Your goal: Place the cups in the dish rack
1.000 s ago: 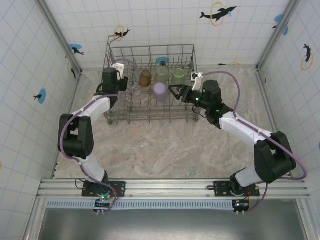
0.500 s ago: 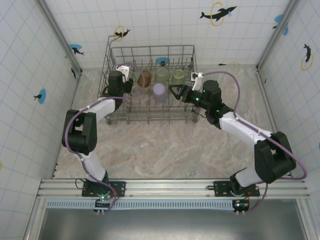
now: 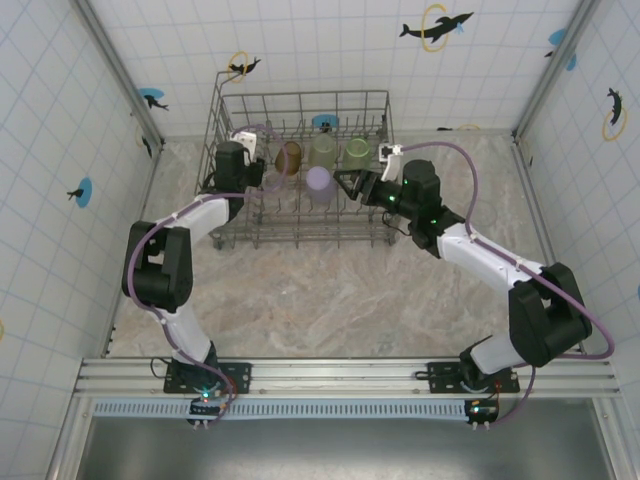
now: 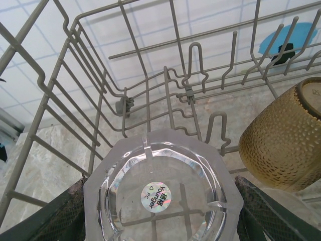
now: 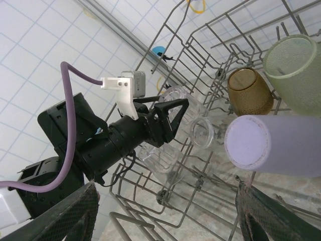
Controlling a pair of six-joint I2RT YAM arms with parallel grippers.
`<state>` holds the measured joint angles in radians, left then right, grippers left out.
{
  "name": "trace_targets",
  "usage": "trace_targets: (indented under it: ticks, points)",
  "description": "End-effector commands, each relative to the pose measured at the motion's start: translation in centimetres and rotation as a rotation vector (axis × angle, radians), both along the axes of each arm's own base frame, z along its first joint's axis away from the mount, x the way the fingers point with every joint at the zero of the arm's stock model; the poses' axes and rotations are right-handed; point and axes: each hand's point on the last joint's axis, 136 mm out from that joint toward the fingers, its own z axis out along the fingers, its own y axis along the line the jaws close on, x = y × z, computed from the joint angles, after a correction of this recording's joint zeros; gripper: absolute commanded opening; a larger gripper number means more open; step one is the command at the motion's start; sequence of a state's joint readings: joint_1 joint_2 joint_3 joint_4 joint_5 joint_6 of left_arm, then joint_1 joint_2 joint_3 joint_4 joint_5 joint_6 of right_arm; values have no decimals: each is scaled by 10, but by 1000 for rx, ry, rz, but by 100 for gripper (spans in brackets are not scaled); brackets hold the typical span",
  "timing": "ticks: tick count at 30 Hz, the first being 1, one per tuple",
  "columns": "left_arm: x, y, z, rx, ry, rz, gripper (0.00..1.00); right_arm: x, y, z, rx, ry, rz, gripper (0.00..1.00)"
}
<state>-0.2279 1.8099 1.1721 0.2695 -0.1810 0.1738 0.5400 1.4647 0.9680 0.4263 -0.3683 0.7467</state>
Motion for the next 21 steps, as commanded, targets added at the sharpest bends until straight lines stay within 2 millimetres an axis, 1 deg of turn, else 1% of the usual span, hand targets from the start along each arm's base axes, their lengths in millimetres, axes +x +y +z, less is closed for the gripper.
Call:
trace_targets:
  ticks: [1, 3, 4, 9, 13, 17, 21]
  points:
    - [-21, 25, -29, 43, 137, 70, 34, 2, 9, 18, 4, -51, 15, 74]
    - [-22, 24, -16, 24, 110, 72, 18, 2, 10, 19, -1, -54, 15, 74]
    - [-21, 24, -7, 11, 92, 73, 13, 1, 11, 19, -5, -53, 16, 74]
    - [-21, 16, 36, -56, 17, 48, 7, 0, 12, 19, -30, -61, 18, 74]
    - [-25, 9, 63, -114, -10, 18, 6, -1, 13, 17, -71, -69, 25, 75]
    - [-29, 0, 81, -182, -12, -10, 4, 2, 15, 10, -122, -69, 36, 75]
    - [-31, -12, 94, -253, 0, -55, 2, 4, 23, 4, -150, -61, 69, 76]
